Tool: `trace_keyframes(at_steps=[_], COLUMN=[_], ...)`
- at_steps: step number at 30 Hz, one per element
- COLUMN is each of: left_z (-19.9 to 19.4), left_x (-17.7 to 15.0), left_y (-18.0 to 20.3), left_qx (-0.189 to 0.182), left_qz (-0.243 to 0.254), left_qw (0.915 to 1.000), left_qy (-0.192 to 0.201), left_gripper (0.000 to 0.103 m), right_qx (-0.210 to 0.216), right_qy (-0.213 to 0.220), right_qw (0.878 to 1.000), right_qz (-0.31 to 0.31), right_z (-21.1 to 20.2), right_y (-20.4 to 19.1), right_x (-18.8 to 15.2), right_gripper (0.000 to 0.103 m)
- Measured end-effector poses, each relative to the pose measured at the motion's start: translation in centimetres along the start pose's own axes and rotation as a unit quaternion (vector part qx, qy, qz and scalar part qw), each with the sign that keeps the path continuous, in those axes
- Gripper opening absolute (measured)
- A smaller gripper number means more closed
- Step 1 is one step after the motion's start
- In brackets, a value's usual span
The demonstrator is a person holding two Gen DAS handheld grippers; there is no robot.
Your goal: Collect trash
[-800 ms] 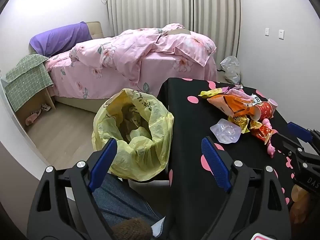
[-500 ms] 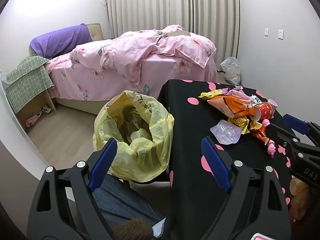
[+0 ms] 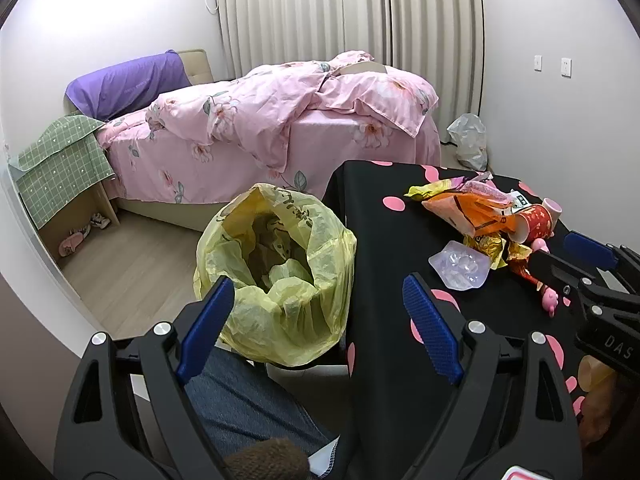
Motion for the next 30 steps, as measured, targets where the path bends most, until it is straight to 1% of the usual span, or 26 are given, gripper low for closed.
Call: trace_keyframes(at_steps=[16, 30], left_z=[0.18, 0.14], left_x=[-0.43, -0.44], left_y=[-0.17, -0.24], left_qx=[0.002, 0.0], left_qz=[-0.004, -0.007], left_qw=[1.0, 1.0], left_qy=[0.001, -0.002], left_gripper=[0.082, 0.082], right_qx=[-0.004, -0.006], right_qy=[0.005, -0.001], right_qw=[1.0, 1.0], right_qz=[-0.003, 0.002], right_z=[-0.58, -0.65], right_y=[0.16, 0.42], right_x=[0.14, -0.07], right_gripper=[0.067, 0.067])
Point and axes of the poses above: each gripper's, at about its wrist camera, not at the fingertips, and z roughly the way its jaws point, y to its right, x to its top, the point moved 5 cm from there along z, roughly the way its jaws point, and after that the axes turned 14 degrees about y, right-handed, at the moved point
